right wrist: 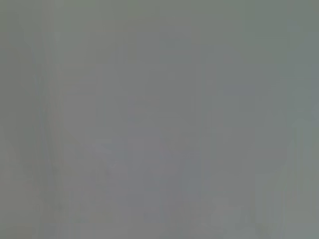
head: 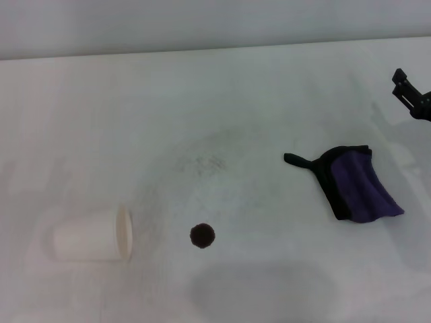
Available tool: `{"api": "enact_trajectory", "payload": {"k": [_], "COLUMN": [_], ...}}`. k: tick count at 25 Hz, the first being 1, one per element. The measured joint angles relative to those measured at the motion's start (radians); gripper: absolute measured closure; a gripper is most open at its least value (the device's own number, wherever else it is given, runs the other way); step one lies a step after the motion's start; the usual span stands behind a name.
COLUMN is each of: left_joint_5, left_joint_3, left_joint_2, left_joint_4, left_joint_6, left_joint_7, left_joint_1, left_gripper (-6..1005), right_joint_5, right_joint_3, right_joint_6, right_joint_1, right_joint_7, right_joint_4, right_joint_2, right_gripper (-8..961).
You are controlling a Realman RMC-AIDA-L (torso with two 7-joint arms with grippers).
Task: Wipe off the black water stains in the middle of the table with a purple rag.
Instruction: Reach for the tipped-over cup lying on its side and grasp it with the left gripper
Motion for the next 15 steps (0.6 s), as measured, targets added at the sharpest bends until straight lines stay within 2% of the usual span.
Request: {"api": "enact_trajectory", "payload": {"k": [15], "left_joint_5": [0.006], "left_joint_3": [0.007], "left_joint_2": [0.0], "left_joint_4": [-0.011], "left_joint_6": [0.01], "left_joint_7": [0.004], "left_joint_1": [-0.007], "left_gripper": [123], "right_joint_5": [0.0], "right_joint_3": [0.0], "right_joint_6": [-0.007], "right_joint_1": [-0.004], "right_joint_7": [-0.002], "right_joint_4": [0.001], "right_joint_2": [0.0], "right_gripper": [77]}}
